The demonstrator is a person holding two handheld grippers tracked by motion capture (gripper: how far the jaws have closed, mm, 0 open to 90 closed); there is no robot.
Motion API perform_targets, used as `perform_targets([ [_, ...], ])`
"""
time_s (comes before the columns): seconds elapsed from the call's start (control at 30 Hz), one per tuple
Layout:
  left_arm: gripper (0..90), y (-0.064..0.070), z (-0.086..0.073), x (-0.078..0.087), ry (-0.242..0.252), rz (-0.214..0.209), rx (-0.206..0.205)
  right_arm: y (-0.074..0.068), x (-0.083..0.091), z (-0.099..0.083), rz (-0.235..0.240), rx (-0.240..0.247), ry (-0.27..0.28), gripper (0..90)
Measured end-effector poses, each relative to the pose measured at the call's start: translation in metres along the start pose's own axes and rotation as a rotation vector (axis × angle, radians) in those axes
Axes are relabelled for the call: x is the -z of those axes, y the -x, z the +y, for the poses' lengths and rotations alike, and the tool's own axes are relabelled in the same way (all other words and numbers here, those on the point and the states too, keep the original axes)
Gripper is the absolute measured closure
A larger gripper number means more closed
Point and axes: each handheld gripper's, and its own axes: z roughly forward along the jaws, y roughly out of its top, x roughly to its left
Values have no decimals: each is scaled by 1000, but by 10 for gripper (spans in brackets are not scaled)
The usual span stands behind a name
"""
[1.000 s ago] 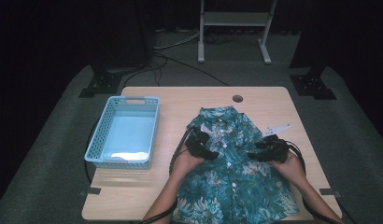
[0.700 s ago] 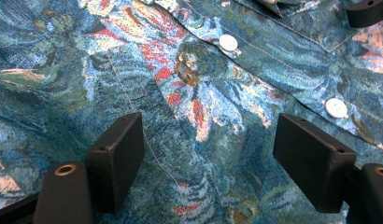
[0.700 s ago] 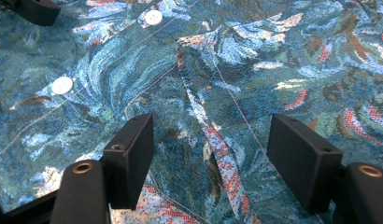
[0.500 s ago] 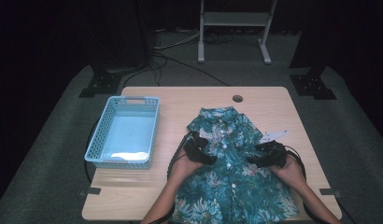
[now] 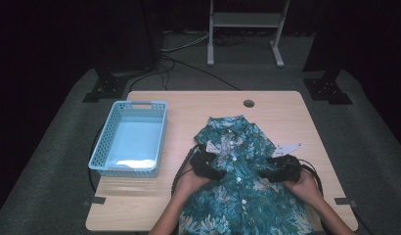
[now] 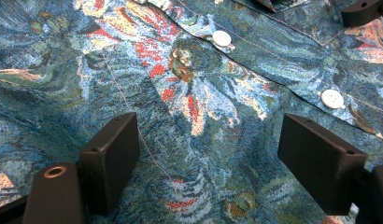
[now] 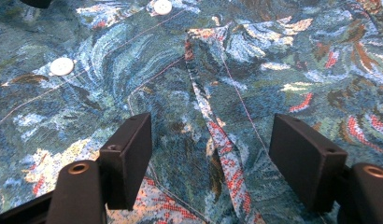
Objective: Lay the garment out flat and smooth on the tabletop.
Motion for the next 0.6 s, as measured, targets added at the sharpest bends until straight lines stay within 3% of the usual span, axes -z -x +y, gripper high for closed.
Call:
perform_targets([
  [0.27,192,12,-9,4,4,9,-43,-11,6,-8,14,14,4,299],
  [0.6,192,26,-22,10,31,17,-58,-25,15,-18,29,30,7,308],
])
